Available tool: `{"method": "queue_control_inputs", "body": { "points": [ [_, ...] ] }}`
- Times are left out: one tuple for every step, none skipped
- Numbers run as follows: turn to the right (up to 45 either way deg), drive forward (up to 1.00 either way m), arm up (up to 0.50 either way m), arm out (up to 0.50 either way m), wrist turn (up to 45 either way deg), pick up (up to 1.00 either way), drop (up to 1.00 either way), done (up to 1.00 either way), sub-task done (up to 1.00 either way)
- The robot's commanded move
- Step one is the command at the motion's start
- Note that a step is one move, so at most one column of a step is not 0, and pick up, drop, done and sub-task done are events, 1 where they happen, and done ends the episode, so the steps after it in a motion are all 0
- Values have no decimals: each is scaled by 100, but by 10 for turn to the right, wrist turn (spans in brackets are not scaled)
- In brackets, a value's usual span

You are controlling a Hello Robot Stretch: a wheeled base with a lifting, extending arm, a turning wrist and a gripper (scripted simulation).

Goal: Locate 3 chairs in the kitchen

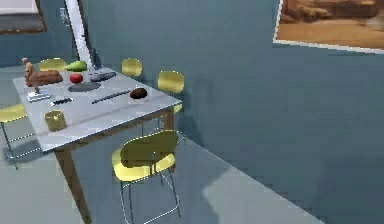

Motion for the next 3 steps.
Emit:
{"method": "queue_control_inputs", "body": {
  "points": [
    [-300,0,0,0,0,0,0,0,0],
    [0,5,0,0,0,0,0,0,0],
    [120,0,0,0,0,0,0,0,0]
  ]
}}
